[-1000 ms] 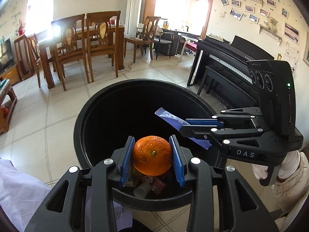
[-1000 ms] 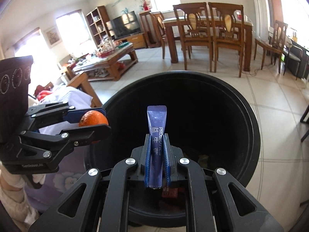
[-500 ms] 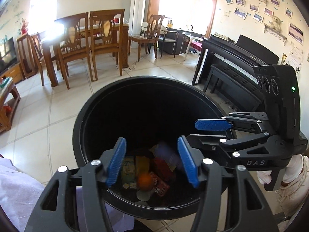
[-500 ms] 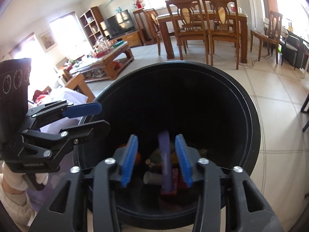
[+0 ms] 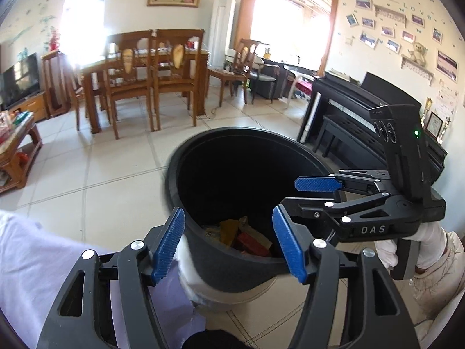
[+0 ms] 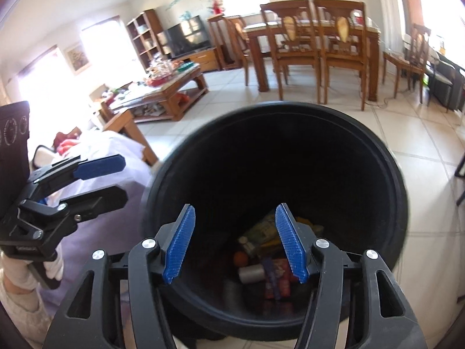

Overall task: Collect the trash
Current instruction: 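Move both open grippers back toward the table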

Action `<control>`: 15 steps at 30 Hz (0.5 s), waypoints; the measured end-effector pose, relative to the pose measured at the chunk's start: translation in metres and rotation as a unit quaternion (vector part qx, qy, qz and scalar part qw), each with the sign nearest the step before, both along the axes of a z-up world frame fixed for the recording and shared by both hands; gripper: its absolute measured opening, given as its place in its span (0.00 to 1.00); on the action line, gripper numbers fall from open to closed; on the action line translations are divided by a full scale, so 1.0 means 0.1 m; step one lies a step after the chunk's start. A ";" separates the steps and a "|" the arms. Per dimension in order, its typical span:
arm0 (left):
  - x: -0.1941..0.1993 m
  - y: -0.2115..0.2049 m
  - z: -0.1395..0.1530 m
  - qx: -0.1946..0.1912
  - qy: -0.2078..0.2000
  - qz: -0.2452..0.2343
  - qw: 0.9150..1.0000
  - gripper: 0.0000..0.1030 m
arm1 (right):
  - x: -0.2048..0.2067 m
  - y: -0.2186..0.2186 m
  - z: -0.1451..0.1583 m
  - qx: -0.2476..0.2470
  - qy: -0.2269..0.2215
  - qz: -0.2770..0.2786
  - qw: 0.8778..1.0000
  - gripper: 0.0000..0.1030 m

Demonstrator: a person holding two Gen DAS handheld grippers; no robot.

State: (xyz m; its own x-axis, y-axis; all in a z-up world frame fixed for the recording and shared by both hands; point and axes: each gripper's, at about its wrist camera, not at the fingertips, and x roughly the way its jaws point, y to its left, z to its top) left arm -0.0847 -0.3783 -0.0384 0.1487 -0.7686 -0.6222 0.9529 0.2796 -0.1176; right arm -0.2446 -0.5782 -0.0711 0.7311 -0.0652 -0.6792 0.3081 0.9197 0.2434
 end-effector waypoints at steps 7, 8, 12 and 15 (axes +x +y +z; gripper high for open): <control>0.27 0.85 0.13 -0.015 -0.008 0.077 0.997 0.68 | 0.54 0.72 0.18 -0.019 0.000 0.068 0.997 0.58; 0.31 0.98 0.15 -0.016 -0.009 0.088 0.996 0.69 | 0.62 0.83 0.19 -0.020 -0.002 0.078 0.997 0.59; 0.48 1.56 0.15 -0.013 -0.013 0.140 0.990 0.69 | 1.00 1.30 0.28 -0.022 -0.006 0.121 0.992 0.60; 0.61 2.00 0.13 -0.012 -0.011 0.178 0.984 0.69 | 1.30 1.72 0.33 -0.021 -0.007 0.157 0.987 0.60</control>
State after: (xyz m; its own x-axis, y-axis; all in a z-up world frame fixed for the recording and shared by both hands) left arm -0.0233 -0.1787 -0.0249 0.4238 -0.6798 -0.5985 0.7978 0.5930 -0.1086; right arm -0.1143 -0.4058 -0.0384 0.7295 0.1386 -0.6698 0.0020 0.9788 0.2047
